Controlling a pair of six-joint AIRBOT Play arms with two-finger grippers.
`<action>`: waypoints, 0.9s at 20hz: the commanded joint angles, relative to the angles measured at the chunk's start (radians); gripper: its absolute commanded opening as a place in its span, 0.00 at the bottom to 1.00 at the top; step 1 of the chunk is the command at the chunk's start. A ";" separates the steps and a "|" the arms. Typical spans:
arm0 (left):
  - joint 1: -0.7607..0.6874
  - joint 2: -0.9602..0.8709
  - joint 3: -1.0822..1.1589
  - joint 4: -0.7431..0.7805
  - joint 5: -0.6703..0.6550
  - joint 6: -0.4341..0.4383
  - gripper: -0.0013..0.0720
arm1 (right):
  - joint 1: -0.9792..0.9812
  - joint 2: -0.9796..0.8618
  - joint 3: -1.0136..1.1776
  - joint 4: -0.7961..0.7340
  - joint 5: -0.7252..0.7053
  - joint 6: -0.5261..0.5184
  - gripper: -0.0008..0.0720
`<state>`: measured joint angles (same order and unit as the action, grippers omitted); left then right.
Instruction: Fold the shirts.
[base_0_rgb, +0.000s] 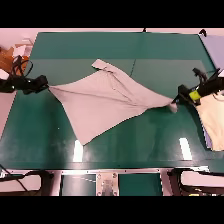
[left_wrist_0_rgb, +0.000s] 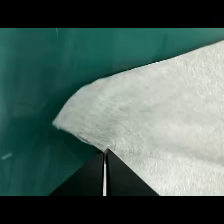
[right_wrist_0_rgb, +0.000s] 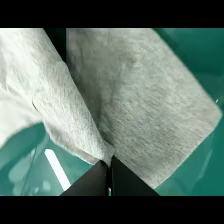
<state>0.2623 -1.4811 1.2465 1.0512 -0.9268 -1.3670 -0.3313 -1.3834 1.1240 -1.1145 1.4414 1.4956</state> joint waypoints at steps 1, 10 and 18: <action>0.029 -0.175 0.219 0.018 -0.110 0.070 0.05 | 0.058 0.245 -0.405 0.116 -0.056 0.013 0.03; 0.042 -0.255 0.412 -0.039 -0.362 -0.044 0.92 | 0.037 0.281 -0.394 0.183 -0.280 -0.125 0.54; 0.066 -0.006 -0.185 0.002 -0.542 -0.090 0.92 | 0.360 0.282 -0.328 0.003 -0.245 -0.420 0.73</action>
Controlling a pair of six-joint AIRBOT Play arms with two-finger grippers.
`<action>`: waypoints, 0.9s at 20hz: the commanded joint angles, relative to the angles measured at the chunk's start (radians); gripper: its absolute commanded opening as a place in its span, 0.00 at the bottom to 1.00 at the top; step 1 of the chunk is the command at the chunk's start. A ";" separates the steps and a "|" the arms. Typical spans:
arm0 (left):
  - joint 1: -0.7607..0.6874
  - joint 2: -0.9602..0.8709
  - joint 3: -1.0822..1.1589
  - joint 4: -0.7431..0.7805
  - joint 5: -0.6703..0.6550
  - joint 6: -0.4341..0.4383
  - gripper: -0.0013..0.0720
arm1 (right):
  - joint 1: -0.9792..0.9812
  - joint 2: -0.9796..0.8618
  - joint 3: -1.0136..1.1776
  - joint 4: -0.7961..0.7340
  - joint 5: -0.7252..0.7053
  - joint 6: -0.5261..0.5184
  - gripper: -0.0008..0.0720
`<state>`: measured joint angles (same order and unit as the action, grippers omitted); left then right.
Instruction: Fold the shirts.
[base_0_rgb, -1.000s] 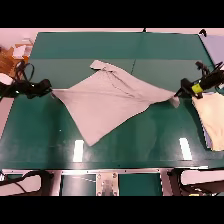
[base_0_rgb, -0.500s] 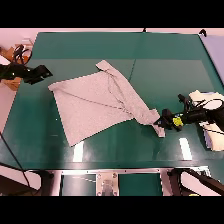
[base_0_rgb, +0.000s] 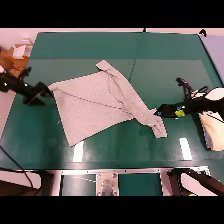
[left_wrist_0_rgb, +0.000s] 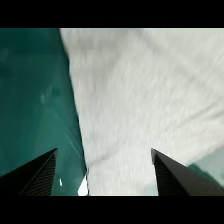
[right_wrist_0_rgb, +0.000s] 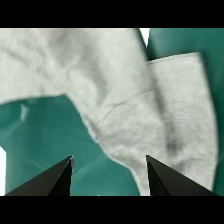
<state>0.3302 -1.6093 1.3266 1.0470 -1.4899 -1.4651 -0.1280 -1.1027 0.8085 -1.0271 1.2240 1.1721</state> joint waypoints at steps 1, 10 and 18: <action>-0.002 0.181 -0.383 -0.001 0.052 0.026 0.92 | 0.239 0.000 -0.021 -0.159 -0.080 -0.096 0.73; -0.187 0.422 -0.910 -0.245 0.313 0.052 0.74 | 0.468 -0.041 -0.013 -0.514 -0.257 0.024 0.73; -0.321 0.422 -0.929 -0.261 0.409 0.050 0.05 | 0.510 -0.075 -0.016 -0.500 -0.199 0.024 0.73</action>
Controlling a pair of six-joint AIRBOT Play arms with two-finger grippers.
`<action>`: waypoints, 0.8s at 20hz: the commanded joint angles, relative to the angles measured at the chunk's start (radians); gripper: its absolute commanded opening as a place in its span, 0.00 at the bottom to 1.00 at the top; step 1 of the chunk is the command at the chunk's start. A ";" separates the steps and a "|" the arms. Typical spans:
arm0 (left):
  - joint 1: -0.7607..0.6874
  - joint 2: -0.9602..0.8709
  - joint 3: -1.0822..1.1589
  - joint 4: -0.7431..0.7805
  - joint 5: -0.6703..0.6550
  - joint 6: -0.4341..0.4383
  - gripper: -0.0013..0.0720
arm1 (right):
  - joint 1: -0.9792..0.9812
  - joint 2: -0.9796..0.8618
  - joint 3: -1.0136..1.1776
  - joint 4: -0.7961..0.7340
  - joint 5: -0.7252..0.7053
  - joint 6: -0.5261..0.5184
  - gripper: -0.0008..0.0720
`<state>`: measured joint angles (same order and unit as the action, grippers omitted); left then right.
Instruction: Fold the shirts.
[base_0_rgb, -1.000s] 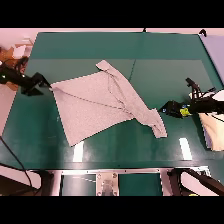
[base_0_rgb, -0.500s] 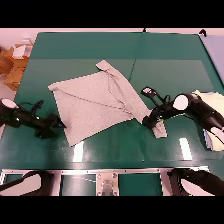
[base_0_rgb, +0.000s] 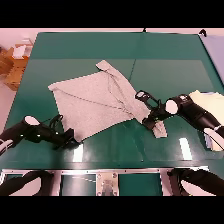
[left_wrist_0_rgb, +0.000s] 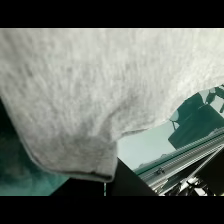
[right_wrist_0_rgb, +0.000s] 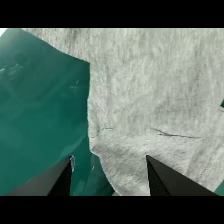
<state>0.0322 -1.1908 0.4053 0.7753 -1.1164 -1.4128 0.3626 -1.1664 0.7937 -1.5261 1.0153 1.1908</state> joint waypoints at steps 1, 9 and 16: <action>-0.023 0.003 -0.003 0.033 0.034 -0.010 0.05 | 0.030 -0.018 -0.005 -0.002 0.011 0.006 0.73; -0.023 0.003 0.053 0.094 0.017 -0.029 0.05 | 0.041 -0.157 0.060 -0.004 -0.006 0.095 0.03; 0.103 0.003 0.208 0.329 -0.158 -0.071 0.05 | -0.224 0.029 0.264 0.210 0.172 0.122 0.01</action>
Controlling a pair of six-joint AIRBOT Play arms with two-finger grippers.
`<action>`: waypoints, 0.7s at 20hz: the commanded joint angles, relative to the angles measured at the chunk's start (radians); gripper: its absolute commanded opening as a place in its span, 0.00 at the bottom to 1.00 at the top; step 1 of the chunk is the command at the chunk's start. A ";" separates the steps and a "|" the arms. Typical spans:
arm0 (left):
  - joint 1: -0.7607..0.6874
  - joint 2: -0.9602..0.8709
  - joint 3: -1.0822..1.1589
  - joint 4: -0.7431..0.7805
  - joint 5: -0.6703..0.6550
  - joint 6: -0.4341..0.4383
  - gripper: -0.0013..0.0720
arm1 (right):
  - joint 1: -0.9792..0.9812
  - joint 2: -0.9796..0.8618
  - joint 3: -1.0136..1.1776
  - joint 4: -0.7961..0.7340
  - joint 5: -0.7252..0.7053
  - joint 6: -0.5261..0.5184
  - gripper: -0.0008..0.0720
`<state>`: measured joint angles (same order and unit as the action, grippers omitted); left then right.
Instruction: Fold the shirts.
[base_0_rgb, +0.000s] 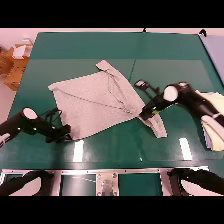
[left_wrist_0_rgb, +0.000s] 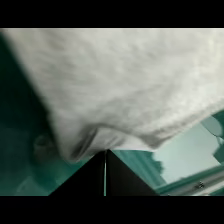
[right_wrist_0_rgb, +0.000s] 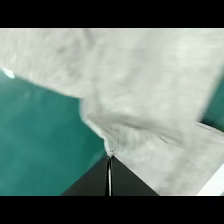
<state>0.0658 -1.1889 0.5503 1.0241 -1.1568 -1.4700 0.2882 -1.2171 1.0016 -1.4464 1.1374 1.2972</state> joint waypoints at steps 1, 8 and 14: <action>0.110 0.002 0.080 0.100 -0.140 -0.013 0.05 | -0.296 0.105 0.055 0.240 0.059 0.005 0.01; 0.153 0.001 0.084 -0.031 -0.183 0.024 0.59 | -0.874 0.067 -0.178 0.728 0.117 -0.172 0.02; 0.153 0.001 -0.067 -0.151 -0.005 -0.032 0.91 | -0.827 0.060 -0.206 0.806 0.112 -0.245 0.02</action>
<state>0.2180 -1.1885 0.5480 0.9573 -1.2633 -1.4914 -0.5365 -1.1545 0.8127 -0.7029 1.2499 1.0920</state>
